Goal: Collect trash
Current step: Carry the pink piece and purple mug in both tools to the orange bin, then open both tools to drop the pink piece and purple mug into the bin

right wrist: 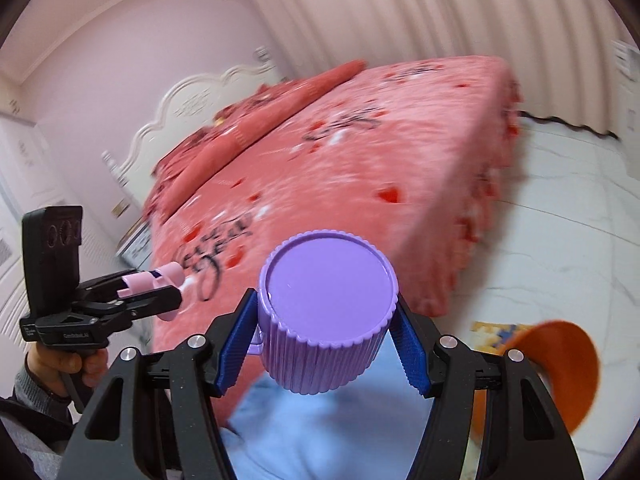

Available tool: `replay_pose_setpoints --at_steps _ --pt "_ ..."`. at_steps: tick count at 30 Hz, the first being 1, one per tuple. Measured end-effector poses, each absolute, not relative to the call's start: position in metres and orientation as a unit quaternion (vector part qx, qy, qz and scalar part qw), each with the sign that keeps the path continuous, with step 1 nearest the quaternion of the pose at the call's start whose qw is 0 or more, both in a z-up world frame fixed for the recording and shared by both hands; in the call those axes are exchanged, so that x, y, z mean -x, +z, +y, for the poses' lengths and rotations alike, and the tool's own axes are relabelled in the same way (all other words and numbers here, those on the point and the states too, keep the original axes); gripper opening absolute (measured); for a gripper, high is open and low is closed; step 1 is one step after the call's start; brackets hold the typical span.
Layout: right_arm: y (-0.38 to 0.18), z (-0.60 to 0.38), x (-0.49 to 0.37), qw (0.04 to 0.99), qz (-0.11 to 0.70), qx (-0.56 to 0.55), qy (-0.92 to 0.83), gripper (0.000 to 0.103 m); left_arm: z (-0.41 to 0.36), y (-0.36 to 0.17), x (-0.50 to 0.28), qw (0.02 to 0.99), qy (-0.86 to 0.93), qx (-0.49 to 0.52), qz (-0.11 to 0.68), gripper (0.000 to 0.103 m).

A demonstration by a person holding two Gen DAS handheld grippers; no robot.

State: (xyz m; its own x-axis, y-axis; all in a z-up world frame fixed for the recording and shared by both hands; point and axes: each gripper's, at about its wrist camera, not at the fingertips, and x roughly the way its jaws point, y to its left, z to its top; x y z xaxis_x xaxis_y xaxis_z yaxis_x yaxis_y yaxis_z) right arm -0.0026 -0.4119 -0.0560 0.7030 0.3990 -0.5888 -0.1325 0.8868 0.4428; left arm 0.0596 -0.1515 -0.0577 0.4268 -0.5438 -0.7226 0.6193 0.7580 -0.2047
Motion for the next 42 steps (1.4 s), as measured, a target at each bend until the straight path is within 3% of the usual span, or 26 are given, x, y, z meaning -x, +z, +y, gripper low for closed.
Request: replay_pose_setpoints --at_steps 13,22,27,33,42 --pt "-0.087 -0.569 0.084 0.909 0.339 -0.238 -0.041 0.064 -0.325 -0.085 -0.06 0.751 -0.491 -0.137 0.419 0.066" --pt "-0.117 -0.627 0.113 0.894 0.346 -0.265 -0.104 0.064 -0.412 -0.137 -0.059 0.685 -0.544 -0.181 0.45 0.066" --pt "-0.132 -0.642 0.115 0.885 0.356 -0.276 -0.12 0.064 -0.438 -0.153 -0.066 0.667 -0.552 -0.194 0.462 0.068" --pt "-0.144 -0.647 0.108 0.88 0.364 -0.279 -0.122 0.064 -0.446 -0.163 -0.071 0.664 -0.541 -0.212 0.471 0.084" --pt "-0.156 -0.632 0.082 0.878 0.383 -0.273 -0.09 0.064 -0.428 -0.158 -0.079 0.684 -0.511 -0.206 0.479 0.084"
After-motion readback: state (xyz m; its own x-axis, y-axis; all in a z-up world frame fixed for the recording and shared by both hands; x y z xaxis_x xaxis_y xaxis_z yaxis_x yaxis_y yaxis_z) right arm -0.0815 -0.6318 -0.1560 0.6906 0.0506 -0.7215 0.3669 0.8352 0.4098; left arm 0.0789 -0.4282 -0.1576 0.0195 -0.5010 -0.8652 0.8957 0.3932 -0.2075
